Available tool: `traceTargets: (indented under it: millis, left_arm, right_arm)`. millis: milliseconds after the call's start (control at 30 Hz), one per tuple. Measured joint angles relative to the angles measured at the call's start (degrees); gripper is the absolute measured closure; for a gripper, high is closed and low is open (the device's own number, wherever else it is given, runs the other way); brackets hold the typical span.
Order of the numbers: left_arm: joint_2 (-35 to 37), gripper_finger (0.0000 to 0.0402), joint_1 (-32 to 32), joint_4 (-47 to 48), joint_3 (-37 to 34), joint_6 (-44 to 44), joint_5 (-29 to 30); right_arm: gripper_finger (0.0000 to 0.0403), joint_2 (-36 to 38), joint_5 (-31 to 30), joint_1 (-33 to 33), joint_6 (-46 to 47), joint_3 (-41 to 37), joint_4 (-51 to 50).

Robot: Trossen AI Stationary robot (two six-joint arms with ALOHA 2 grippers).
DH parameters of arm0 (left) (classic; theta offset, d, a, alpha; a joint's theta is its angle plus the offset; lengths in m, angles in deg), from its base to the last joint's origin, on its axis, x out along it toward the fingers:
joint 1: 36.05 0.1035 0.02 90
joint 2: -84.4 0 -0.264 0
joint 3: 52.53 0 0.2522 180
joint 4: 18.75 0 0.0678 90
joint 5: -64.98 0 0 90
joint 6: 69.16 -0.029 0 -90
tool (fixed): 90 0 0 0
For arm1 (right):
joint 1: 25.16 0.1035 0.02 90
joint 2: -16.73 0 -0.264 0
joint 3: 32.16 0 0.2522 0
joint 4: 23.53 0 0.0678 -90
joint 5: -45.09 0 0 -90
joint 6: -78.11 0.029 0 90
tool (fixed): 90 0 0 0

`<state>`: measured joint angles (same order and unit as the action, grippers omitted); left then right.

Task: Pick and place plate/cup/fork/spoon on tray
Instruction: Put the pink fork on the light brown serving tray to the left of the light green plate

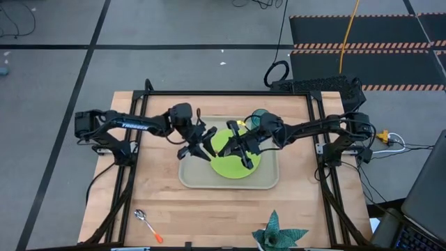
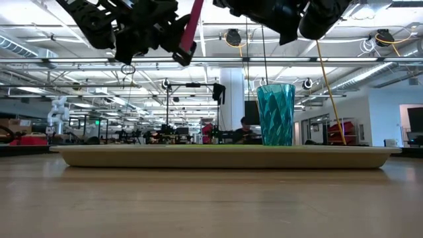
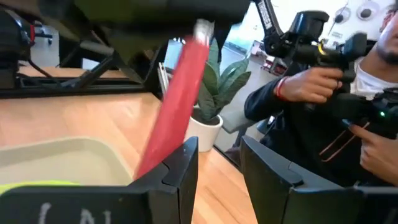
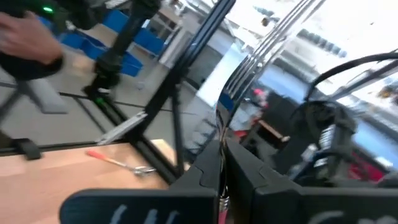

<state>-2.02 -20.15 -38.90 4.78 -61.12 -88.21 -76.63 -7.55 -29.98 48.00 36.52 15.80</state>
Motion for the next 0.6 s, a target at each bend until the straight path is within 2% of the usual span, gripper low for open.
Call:
traceTargets:
  millis: [133,333,433,600]
  left_arm:
    - [0.56,0.0277,0.70,-0.20,0.11,-0.37,-4.24]
    - [0.25,0.0277,0.12,-0.22,0.16,-5.61,-10.13]
    - [0.12,0.0277,-0.29,-0.13,0.16,-6.65,-10.83]
    - [0.14,0.0277,-0.27,-0.20,0.15,-6.86,-9.90]
  right_arm:
    - [0.0403,-0.02,3.72,0.09,0.76,0.00,-2.02]
    - [0.0403,0.00,10.26,0.09,4.42,0.00,0.56]
    - [0.0403,0.00,12.43,0.12,5.54,0.00,1.78]
    - [0.0403,0.00,12.41,1.02,3.65,0.00,2.27]
